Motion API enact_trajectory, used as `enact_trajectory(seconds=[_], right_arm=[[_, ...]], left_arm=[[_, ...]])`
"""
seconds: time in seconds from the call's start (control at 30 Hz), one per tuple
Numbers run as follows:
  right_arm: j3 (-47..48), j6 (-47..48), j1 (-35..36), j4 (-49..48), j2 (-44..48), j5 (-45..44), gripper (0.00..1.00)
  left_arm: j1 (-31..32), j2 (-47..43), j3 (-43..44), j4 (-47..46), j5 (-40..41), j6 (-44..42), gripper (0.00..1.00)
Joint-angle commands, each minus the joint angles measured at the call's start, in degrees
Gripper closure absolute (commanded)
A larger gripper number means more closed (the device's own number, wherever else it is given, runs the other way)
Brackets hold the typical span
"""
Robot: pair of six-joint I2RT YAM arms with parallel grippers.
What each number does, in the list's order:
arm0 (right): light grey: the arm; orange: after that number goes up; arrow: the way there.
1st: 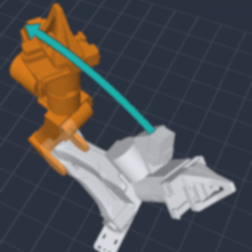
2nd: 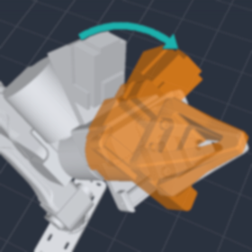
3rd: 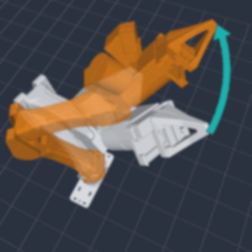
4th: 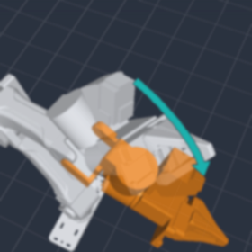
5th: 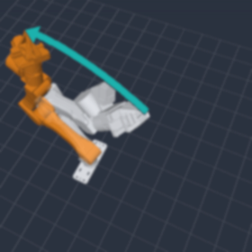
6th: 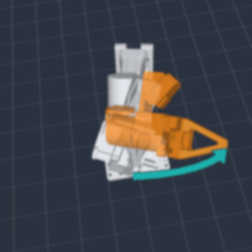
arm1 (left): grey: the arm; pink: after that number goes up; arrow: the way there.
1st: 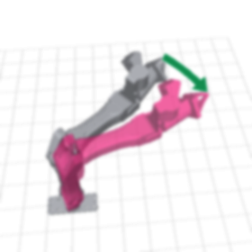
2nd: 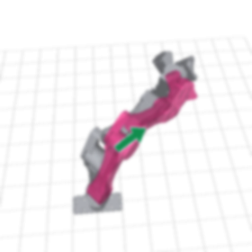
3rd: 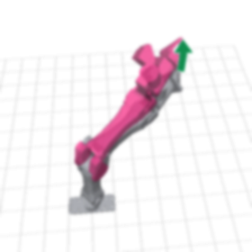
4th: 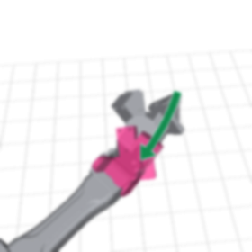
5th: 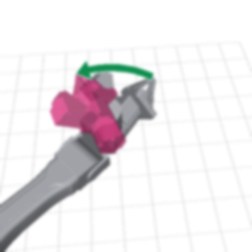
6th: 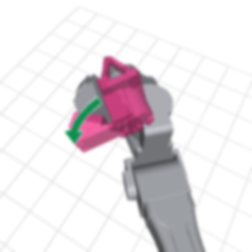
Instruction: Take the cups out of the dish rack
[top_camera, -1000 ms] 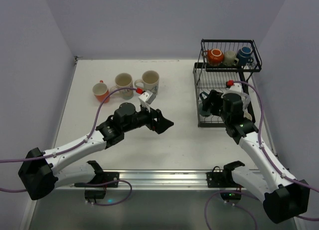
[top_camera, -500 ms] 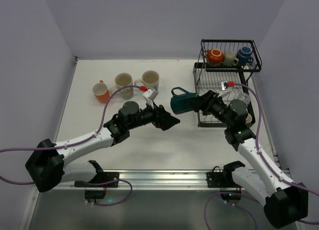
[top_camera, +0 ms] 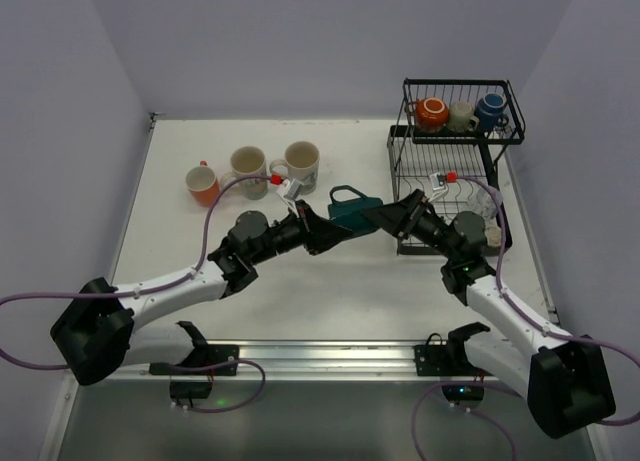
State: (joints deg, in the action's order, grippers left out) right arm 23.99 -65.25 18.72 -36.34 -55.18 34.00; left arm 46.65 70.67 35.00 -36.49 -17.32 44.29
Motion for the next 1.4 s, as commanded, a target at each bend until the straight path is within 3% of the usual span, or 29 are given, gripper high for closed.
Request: enact_trajectory(seconds=[0.0,0.1,0.13,0.17,0.2,0.37,0.4,0.6,0.8,1.07,1.37], right_arm=[[0.3,-5.4,2.4,-12.1,-2.0,2.5,0.71],[-0.2,-5.7,3.2,-13.0,-3.1,1.8,0.35],[-0.6,-5.7,3.2,-12.8,-3.4,1.3,0.14],[-0.5,-5.5,3.3,-11.8,-3.0,0.4,0.04],[-0.3,-4.7,3.3,-8.2,-2.8,-0.4,0.01],[2.2,5.0,3.2,7.2,3.5,-8.4,0.01],[2.9,8.6,3.2,14.2,4.5,-12.3,0.01],[3.7,15.6,3.2,26.2,12.5,-20.5,0.01],[3.6,21.9,3.3,35.2,21.3,-21.8,0.01],[4.8,26.6,3.3,44.9,31.8,-22.5,0.01],[5.6,29.8,3.3,49.0,35.4,-22.3,0.01]], left_arm=[[0.4,-2.2,0.0,-8.5,2.3,-0.7,0.87],[0.4,-3.3,1.0,-7.9,3.3,-2.7,0.98],[0.4,-4.0,1.8,-4.6,3.9,-3.5,1.0],[0.4,-4.5,3.6,-2.2,4.8,-4.6,1.0],[0.4,-4.8,4.5,-0.2,6.6,-6.8,1.0],[0.4,-5.0,14.7,19.8,13.4,-14.0,1.0],[0.4,-4.2,15.9,24.2,16.3,-15.6,1.0],[0.3,4.5,29.7,38.3,20.5,-21.3,1.0],[0.3,26.8,52.9,57.4,26.4,-27.6,1.0],[-0.9,48.0,78.9,70.7,31.5,-30.8,1.0],[-3.0,60.0,89.7,75.9,29.5,-30.0,1.0]])
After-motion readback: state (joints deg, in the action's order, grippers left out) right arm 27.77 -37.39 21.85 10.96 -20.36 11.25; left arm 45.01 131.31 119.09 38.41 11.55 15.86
